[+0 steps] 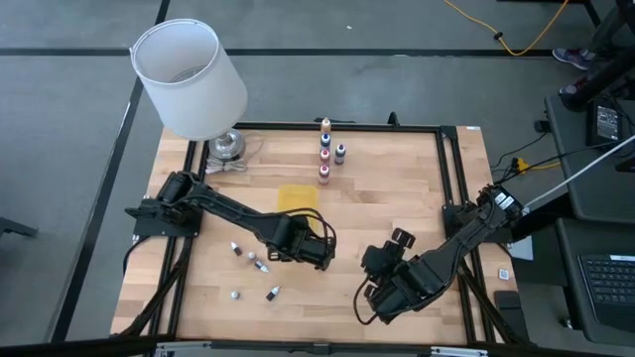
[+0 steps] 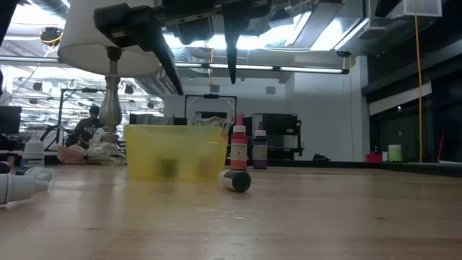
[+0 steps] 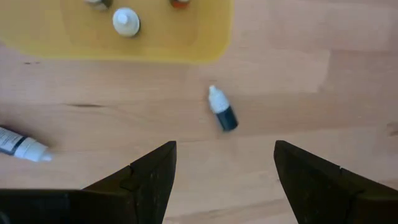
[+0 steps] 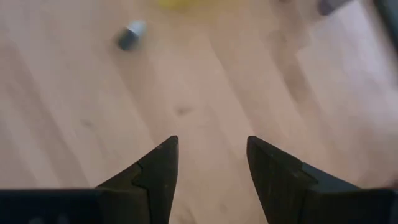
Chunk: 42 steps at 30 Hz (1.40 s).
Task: Pick & Place food coloring
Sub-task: Put the small black bottle into the yellow bin
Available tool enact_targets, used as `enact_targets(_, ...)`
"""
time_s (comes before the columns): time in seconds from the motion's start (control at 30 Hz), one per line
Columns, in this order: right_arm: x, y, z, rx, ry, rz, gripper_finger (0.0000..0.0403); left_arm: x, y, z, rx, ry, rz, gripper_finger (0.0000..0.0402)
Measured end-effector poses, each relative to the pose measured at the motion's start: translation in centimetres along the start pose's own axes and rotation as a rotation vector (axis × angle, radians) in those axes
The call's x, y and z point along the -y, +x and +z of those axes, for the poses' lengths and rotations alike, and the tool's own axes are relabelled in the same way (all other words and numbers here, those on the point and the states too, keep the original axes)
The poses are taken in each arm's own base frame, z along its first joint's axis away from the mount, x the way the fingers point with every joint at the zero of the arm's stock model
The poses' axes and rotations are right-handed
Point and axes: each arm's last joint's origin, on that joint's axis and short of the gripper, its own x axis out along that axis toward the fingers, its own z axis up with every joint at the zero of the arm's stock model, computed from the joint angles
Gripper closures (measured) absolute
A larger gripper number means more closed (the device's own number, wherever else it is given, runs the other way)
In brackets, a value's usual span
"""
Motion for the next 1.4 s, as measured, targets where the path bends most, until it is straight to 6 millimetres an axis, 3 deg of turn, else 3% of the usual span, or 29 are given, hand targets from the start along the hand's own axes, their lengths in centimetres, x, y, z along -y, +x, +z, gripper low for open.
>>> enact_targets(0.3, -1.3, 0.6, 1.8, 0.178, 0.147, 0.106, 0.0211, -0.4, -0.3, -0.5, -0.03, 0.184, 0.025, 0.014)
enact_targets(0.53, -2.2, 4.5, 1.7, 0.177, 0.22, 0.17, 0.0211, -1.1, -0.4, -1.3, -0.044, 0.345, 0.054, 0.014)
enact_targets(0.73, -2.8, 7.5, 1.2, 0.196, 0.277, 0.225, 0.0211, -2.7, -1.0, -1.8, -0.053, 0.513, 0.181, 0.014)
enact_targets(1.23, -1.9, 11.1, 2.5, 0.218, 0.416, 0.259, 0.0212, -6.6, -2.6, -5.0, -0.057, 1.091, 0.36, 0.014)
enact_targets(1.4, -2.5, 13.8, 2.7, 0.134, 0.476, 0.268, 0.0212, -7.4, -3.2, -6.1, -0.052, 1.272, 0.355, 0.014)
